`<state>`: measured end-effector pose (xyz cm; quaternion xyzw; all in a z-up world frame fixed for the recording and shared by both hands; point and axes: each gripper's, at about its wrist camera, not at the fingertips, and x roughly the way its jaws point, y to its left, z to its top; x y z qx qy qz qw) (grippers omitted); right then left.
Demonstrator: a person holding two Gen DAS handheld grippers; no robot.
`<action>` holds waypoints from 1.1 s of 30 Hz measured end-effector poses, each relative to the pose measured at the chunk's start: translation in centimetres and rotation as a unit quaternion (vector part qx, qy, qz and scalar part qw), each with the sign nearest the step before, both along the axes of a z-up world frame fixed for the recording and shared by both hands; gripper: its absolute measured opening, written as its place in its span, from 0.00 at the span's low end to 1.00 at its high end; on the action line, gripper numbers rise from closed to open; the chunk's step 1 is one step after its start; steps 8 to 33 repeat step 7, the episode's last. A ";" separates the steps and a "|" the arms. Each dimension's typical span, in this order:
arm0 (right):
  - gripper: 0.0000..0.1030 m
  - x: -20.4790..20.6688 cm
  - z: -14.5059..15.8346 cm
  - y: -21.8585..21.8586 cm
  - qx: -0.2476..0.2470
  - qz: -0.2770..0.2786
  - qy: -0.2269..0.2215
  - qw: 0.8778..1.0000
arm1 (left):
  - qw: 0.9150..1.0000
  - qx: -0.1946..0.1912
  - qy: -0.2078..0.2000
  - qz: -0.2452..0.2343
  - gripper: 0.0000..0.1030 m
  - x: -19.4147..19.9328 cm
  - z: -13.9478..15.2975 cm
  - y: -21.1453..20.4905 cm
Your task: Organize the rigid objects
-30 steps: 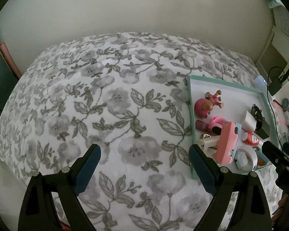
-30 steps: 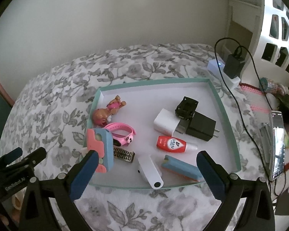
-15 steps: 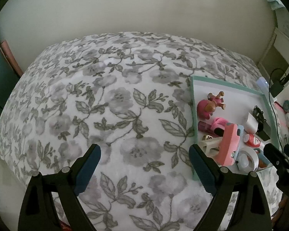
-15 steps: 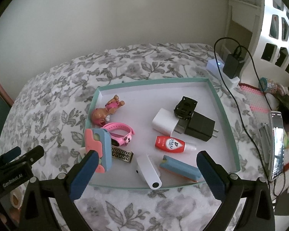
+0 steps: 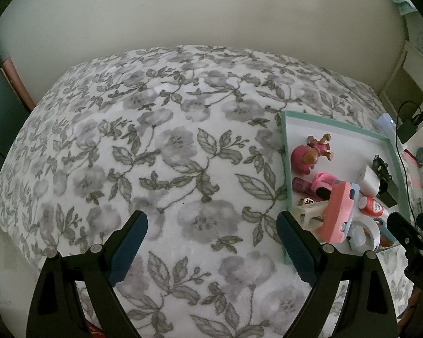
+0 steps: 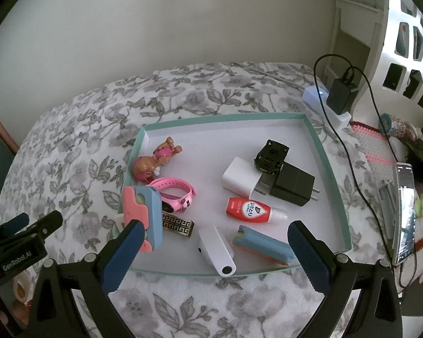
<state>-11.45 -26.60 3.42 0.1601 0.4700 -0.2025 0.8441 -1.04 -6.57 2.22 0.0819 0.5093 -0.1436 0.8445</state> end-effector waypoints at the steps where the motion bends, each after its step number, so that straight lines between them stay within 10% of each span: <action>1: 1.00 0.0 0.0 0.0 0.000 0.000 0.000 1.000 | 1.000 0.000 0.000 0.000 0.90 0.0 0.0 0.0; 33: 1.00 0.0 0.0 0.0 0.000 0.000 0.000 1.000 | 1.000 0.008 -0.010 -0.001 0.90 -0.1 0.0 0.0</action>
